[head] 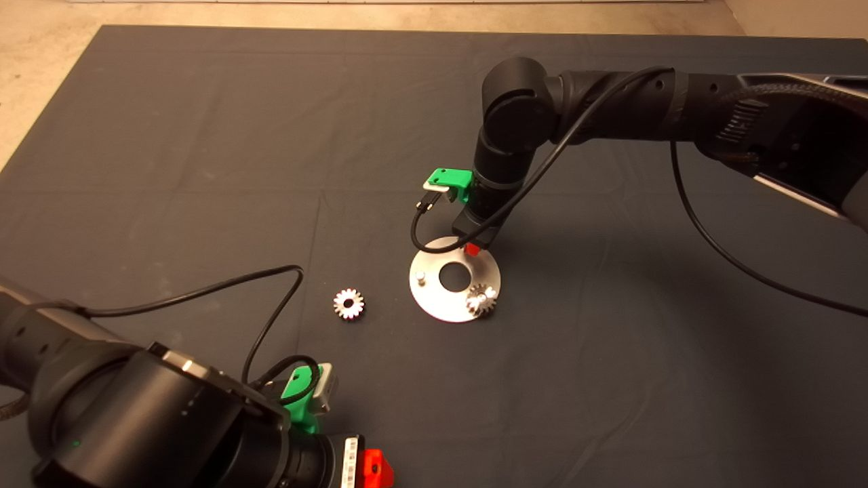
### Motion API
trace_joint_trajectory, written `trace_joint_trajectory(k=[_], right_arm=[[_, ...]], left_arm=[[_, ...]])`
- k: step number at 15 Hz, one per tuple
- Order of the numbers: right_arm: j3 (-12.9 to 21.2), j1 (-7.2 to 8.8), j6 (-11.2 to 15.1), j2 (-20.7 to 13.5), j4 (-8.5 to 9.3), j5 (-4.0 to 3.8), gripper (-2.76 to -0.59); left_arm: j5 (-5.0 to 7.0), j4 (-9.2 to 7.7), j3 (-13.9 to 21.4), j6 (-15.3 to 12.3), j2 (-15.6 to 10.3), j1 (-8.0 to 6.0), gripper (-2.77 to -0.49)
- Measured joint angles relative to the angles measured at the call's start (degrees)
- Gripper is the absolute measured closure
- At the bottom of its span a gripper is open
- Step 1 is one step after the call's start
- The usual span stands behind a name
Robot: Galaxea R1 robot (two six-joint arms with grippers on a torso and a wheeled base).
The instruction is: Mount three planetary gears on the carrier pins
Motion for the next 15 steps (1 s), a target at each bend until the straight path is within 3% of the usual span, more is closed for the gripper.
trace_joint_trajectory(k=[8,15], right_arm=[[-0.1,-0.09,-0.01,0.17,-0.02,-0.2,-0.8],[-3.24,0.13,-2.27,0.23,0.05,0.52,-0.8]], left_arm=[[0.0,0.01,0.0,0.0,0.0,0.0,-2.77],[-0.02,0.04,0.0,0.02,0.0,0.0,-2.77]])
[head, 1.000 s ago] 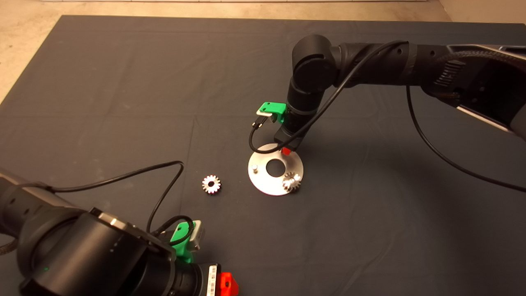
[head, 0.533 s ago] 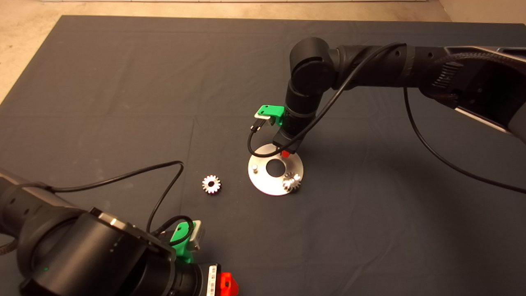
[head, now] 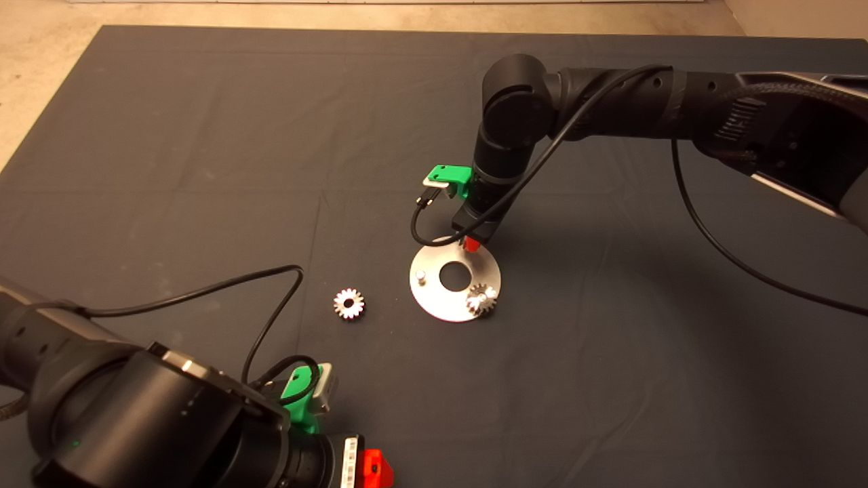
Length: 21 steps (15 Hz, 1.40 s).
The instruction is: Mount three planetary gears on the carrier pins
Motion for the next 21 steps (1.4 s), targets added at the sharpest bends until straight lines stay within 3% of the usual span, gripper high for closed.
trace_joint_trajectory(k=[21], right_arm=[[0.22,0.0,0.02,-0.01,0.02,-0.06,-0.89]], left_arm=[[0.02,-0.02,0.0,-0.02,-0.33,0.01,-2.77]])
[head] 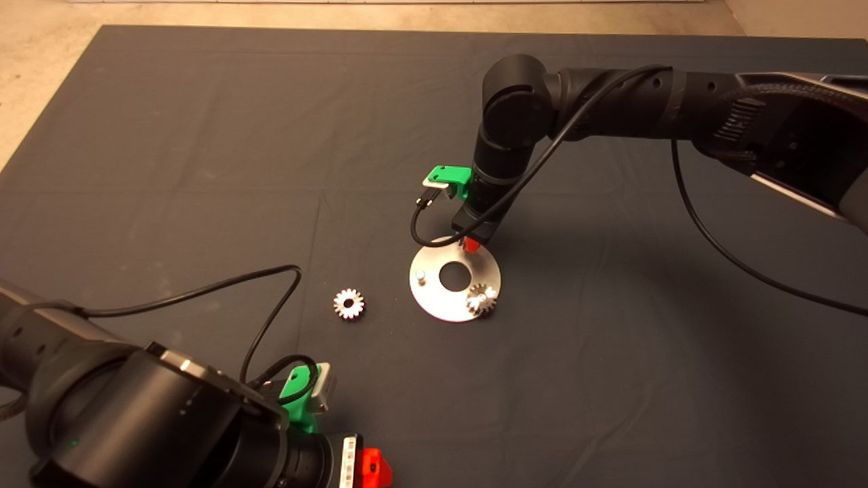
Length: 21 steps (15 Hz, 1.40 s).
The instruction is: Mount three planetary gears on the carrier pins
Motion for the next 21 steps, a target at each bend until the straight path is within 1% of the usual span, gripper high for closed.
trace_joint_trajectory(k=[1,7,9,11,13,14,16,17,19,21], right_arm=[[0.05,0.0,-0.01,0.0,0.0,0.0,-0.94],[0.34,0.0,-0.02,0.0,0.0,-0.02,-0.95],[0.85,0.0,0.0,0.0,0.0,-0.16,-0.95],[0.96,0.01,0.0,0.0,0.04,-0.18,-1.03],[1.07,0.01,0.0,0.0,0.26,-0.22,-1.04],[1.07,0.01,-0.01,0.0,0.26,-0.24,-1.14],[1.07,0.01,-0.01,0.0,0.26,-0.39,-1.18],[1.07,0.01,-0.02,-0.02,0.26,-0.4,-1.27],[1.07,0.01,-0.02,-0.18,0.26,-0.4,-1.32],[1.07,0.06,0.0,-0.66,0.26,-0.4,-1.53]], left_arm=[[0.0,0.0,0.0,0.0,0.0,0.02,-2.77],[0.0,0.0,0.0,0.0,0.0,0.02,-2.77],[0.0,0.0,0.0,0.0,0.0,-0.01,-2.77],[0.0,0.0,0.0,0.0,0.0,-0.01,-2.77],[0.0,0.0,0.0,0.0,0.0,-0.01,-2.77],[0.0,0.0,0.0,0.0,0.0,0.02,-2.77],[0.0,0.0,0.0,0.0,-0.02,0.01,-2.77],[0.0,0.0,0.0,0.0,-0.02,-0.01,-2.77],[0.0,0.0,0.0,0.02,-0.02,-0.01,-2.77],[0.02,0.0,0.0,0.0,-0.2,-0.01,-2.77]])
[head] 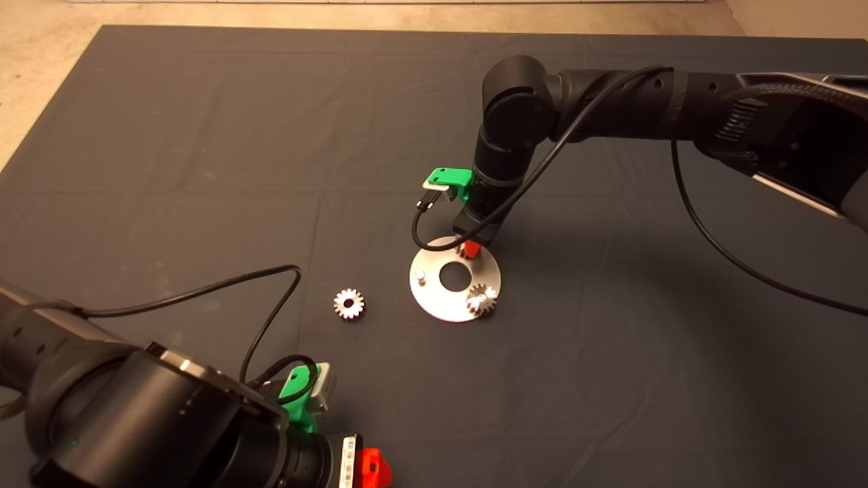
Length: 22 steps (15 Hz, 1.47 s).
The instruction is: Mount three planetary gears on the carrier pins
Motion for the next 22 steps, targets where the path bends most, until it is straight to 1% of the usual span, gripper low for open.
trace_joint_trajectory(k=[1,2,4,5,6,7,8,9,10,11,12,13,14,15,16,17,18,19,20,21,22], right_arm=[[0.0,0.01,0.01,-0.26,0.05,-0.06,-1.61],[-0.01,0.03,0.01,-0.38,0.11,-0.2,-1.63],[0.0,0.68,0.03,-0.5,0.85,-0.15,-1.76],[0.22,1.48,0.04,-0.91,1.84,-0.01,-1.76],[1.14,2.72,0.04,-1.98,2.88,0.25,-1.76],[2.42,4.49,0.07,-3.85,4.08,0.33,-1.76],[3.99,6.49,0.12,-6.85,5.01,0.55,-1.76],[5.83,8.1,0.31,-10.75,5.8,0.57,-1.76],[8.03,8.95,0.88,-15.3,6.41,0.51,-1.76],[11.21,9.03,2.41,-20.23,6.86,0.41,-1.76],[15.42,8.86,4.72,-24.95,7.28,-0.2,-1.76],[20.84,8.82,7.48,-28.5,7.34,-0.74,-1.76],[27.52,8.75,10.84,-31.18,7.39,-0.69,-1.76],[34.18,8.39,14.99,-32.88,7.67,-0.46,-1.76],[39.96,7.98,20.33,-34.2,7.66,-0.06,-1.76],[45.06,7.76,26.13,-35.93,7.57,0.71,-1.76],[49.77,7.76,30.94,-38.87,7.39,0.55,-1.76],[53.72,7.72,34.37,-42.26,7.22,0.27,-1.76],[57.03,7.58,36.96,-46.2,7.06,-0.22,-1.76],[58.98,7.24,38.37,-49.12,6.95,-0.75,-1.76],[60.08,7.22,38.92,-50.71,6.84,-1.05,-1.76]], left_arm=[[-0.02,0.0,0.0,0.0,-0.06,0.02,-2.77],[-0.02,0.0,0.0,0.0,-0.09,0.0,-2.77],[-0.02,0.0,0.0,0.0,-0.09,0.0,-2.77],[-0.02,0.0,0.0,0.0,-0.09,0.0,-2.77],[-0.02,0.0,0.0,0.0,-0.09,0.0,-2.77],[-0.02,0.0,0.0,0.0,-0.09,0.0,-2.77],[-0.02,0.0,0.0,0.0,-0.06,0.0,-2.77],[-0.02,-0.02,0.0,0.02,-0.05,0.0,-2.77],[-0.02,-0.05,0.0,0.0,0.09,-0.06,-2.77],[-0.05,-0.18,0.0,0.02,0.24,-0.56,-2.77],[0.02,-0.33,0.0,0.01,0.22,-1.59,-2.77],[0.0,-0.48,0.0,0.09,0.27,-2.91,-2.77],[-0.05,-0.57,0.0,0.45,0.55,-3.98,-2.77],[-0.05,-0.86,0.0,0.78,0.69,-4.64,-2.77],[-0.02,-1.55,0.0,1.47,0.66,-5.0,-2.77],[0.0,-2.35,0.0,2.26,0.52,-5.34,-2.77],[0.04,-2.84,0.0,4.21,0.5,-5.81,-2.77],[0.0,-3.09,0.0,7.18,0.53,-6.42,-2.77],[-0.05,-3.35,-0.22,10.95,0.52,-7.1,-2.77],[-0.11,-3.83,-1.2,15.22,0.39,-7.86,-2.77],[-0.1,-4.05,-3.27,18.63,0.36,-8.39,-2.77]])
